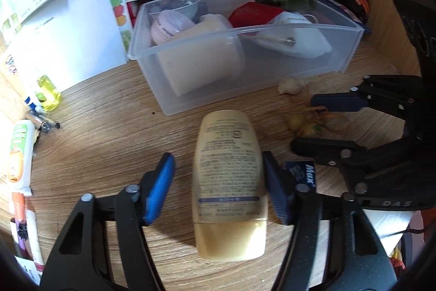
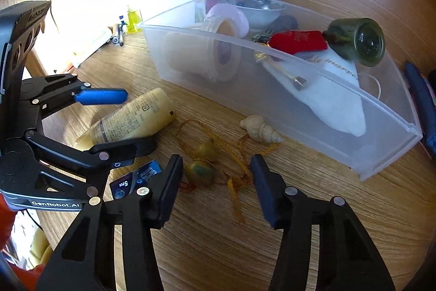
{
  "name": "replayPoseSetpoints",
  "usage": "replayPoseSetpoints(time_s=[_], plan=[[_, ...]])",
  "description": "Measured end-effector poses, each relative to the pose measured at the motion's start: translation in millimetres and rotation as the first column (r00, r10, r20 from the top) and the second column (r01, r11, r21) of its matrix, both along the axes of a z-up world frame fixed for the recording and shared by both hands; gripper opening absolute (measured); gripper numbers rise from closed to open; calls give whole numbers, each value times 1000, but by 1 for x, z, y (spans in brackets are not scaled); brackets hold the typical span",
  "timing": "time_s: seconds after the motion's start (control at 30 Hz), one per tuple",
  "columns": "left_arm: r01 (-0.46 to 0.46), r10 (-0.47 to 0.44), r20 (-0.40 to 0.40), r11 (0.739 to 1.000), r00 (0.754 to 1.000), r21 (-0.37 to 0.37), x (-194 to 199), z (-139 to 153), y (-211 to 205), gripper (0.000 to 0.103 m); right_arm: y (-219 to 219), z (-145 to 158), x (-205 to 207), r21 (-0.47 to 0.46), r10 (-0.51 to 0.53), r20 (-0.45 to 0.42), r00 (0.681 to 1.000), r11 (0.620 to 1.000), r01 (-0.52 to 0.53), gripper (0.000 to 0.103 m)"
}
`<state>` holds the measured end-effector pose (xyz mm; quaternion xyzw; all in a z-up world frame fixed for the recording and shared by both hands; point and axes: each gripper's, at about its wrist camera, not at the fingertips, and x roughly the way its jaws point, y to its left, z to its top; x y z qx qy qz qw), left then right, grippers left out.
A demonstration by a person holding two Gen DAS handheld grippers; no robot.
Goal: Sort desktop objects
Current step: 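Move the left gripper down to the cream sunscreen tube on the desk, then grasp the cream sunscreen tube with the left gripper while the right gripper grasps the gourd charm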
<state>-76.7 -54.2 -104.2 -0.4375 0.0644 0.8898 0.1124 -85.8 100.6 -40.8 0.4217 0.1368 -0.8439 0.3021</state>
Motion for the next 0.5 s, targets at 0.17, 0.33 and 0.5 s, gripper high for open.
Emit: replayPoseSetpoints(time_s=[0.17, 0.33, 0.5], plan=[[22, -22, 1, 1000, 1000, 10, 0, 1, 1, 49, -4, -2, 4, 17, 24, -17, 1000, 1000, -23, 36], [18, -18, -2, 1000, 1000, 9, -1, 1, 1, 49, -4, -4, 5, -2, 44, -14, 999, 999, -44, 20], [-5, 5, -34, 1000, 999, 17, 1, 5, -3, 48, 6, 1, 4, -114, 32, 3, 999, 993, -31, 20]])
